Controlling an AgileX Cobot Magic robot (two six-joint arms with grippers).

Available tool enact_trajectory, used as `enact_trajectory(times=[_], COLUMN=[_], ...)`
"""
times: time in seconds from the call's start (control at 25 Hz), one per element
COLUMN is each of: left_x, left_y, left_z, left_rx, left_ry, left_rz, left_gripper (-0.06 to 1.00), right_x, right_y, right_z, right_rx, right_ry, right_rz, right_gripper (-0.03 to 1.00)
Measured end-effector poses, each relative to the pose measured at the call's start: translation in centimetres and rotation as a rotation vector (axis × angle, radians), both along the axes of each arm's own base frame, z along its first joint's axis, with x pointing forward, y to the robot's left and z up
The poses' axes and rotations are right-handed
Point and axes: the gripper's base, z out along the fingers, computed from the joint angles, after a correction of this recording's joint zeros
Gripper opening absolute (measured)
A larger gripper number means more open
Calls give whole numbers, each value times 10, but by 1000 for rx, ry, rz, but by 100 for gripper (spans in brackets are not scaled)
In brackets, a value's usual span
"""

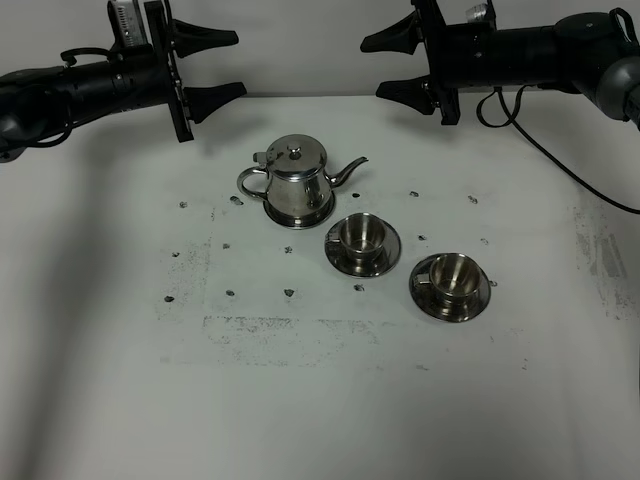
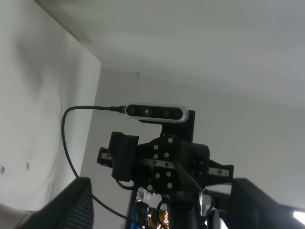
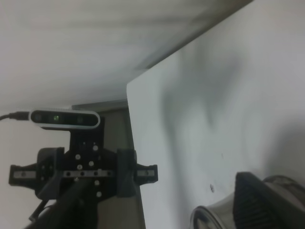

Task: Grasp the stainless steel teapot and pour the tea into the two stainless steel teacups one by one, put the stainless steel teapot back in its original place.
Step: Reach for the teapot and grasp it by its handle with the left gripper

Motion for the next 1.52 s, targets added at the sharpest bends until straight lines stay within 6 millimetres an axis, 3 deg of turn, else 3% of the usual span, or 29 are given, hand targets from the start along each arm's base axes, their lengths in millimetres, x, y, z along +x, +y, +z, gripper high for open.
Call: enact_trajectory(times=[1.52], left_x=[-3], left_y=[-6], left_z=[3], left_rx=[-25], left_ry=[-20], left_rz=[-35], left_gripper=[59], right_x=[-5], right_y=[2], right_z=[1], right_rx=[4], right_ry=[-15], right_rz=[63], right_gripper=[58])
